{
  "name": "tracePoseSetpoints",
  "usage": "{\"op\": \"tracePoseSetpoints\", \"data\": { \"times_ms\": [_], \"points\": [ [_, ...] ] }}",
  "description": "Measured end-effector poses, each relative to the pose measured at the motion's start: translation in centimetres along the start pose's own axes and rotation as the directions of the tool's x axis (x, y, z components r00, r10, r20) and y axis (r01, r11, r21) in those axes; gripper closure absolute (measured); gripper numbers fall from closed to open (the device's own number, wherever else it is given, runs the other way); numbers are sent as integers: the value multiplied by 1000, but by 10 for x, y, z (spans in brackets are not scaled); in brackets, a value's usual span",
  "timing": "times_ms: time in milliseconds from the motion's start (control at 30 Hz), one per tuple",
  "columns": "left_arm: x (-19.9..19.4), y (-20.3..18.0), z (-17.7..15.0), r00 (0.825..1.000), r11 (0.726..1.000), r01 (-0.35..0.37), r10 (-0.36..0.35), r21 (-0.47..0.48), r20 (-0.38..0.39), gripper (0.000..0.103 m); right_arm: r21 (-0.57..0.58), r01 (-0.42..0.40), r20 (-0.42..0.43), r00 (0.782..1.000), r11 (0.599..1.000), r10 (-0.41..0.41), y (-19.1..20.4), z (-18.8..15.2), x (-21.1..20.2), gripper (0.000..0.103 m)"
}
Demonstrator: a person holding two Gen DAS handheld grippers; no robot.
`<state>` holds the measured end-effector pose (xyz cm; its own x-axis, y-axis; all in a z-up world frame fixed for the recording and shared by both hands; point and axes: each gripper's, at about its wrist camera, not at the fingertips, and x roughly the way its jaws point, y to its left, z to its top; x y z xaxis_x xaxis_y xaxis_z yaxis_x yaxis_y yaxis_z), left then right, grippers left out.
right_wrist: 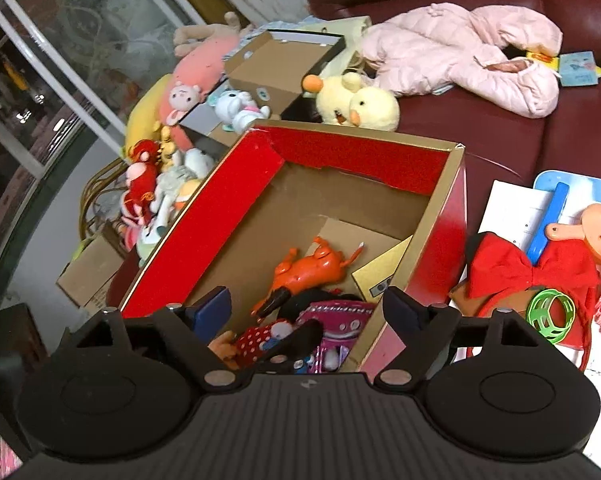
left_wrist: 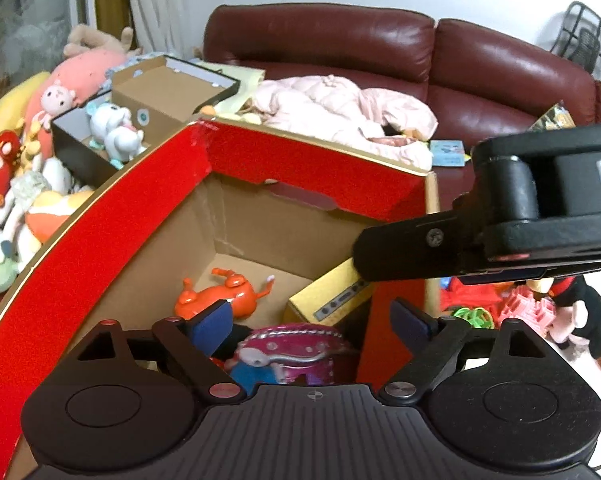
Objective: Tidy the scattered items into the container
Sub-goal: 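Lift the blue-and-white figure with both grippers over the red FOOD box and open them, then move both open grippers back over the table toward the red bow headband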
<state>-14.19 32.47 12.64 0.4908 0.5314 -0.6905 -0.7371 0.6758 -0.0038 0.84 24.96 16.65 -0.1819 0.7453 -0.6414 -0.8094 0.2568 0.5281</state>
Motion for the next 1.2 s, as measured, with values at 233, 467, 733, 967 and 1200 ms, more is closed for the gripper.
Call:
{"op": "tracePoseSetpoints", "data": {
  "times_ms": [233, 467, 733, 967, 1200],
  "points": [
    [-9, -27, 0, 999, 998, 37, -38, 46, 24, 10, -2, 49, 66, 997, 999, -48, -25, 3, -39, 14],
    [-17, -70, -4, 993, 986, 113, -118, 124, 28, 10, 113, 142, 105, 982, 983, -154, -84, -5, -66, 14],
    [9, -132, -29, 987, 974, 159, -151, 162, -63, 10, 227, 196, 79, 973, 954, -219, -144, -31, -67, 14],
    [69, -157, -62, 992, 976, 42, -15, 213, -126, 13, 324, 248, 12, 964, 913, -266, -198, -59, -49, 14],
    [118, -155, -68, 985, 978, -42, 75, 205, -155, 14, 382, 279, -45, 958, 881, -283, -236, -71, -18, 26]
  ]
}}
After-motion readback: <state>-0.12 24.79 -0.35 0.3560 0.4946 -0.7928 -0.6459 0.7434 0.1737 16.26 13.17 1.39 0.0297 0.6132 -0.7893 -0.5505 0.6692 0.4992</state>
